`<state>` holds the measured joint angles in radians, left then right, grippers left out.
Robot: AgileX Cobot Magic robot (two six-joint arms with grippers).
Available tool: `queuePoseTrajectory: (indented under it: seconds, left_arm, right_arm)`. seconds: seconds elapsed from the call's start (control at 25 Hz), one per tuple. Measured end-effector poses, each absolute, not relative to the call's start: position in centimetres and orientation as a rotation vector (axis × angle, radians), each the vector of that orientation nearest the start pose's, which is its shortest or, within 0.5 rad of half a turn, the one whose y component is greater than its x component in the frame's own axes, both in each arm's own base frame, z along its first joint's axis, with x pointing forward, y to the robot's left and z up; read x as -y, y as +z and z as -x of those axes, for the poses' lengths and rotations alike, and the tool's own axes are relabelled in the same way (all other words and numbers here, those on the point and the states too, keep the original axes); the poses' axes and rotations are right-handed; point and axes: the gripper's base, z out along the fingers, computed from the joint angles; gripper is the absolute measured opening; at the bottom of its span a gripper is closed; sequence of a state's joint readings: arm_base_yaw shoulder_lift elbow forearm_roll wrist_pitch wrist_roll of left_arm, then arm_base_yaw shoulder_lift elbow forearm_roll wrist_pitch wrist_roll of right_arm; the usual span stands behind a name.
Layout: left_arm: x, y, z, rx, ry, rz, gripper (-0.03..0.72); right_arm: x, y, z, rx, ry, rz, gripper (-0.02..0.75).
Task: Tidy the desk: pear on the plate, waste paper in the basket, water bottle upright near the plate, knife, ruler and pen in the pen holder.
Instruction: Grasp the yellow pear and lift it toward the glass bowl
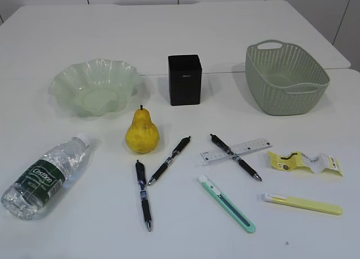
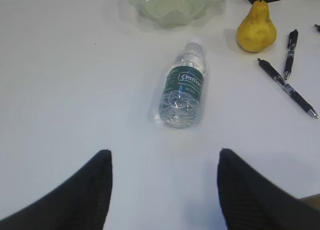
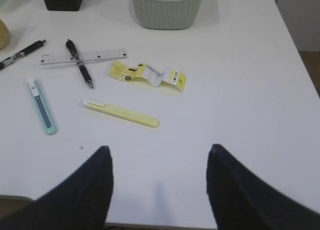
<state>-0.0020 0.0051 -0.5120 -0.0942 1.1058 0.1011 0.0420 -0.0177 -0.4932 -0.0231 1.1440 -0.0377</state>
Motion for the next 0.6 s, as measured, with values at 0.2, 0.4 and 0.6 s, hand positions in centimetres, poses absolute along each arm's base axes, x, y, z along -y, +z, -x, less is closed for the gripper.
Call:
queuePoseTrajectory:
  seconds: [0.2, 0.4, 0.6]
  left_arm:
    - [0.76, 27.73, 0.76, -2.076, -0.053, -0.114, 0.466]
    - [0.76, 27.73, 0.76, -2.076, -0.053, -0.114, 0.466]
    - [0.76, 27.73, 0.76, -2.076, -0.053, -0.114, 0.466]
  right_arm:
    - [0.23, 26.87, 1.04, -2.115, -0.025, 0.082, 0.473]
    - [0.22, 26.87, 1.04, -2.115, -0.023, 0.082, 0.472]
    - [0.22, 26.87, 1.04, -2.115, -0.023, 0.082, 0.473]
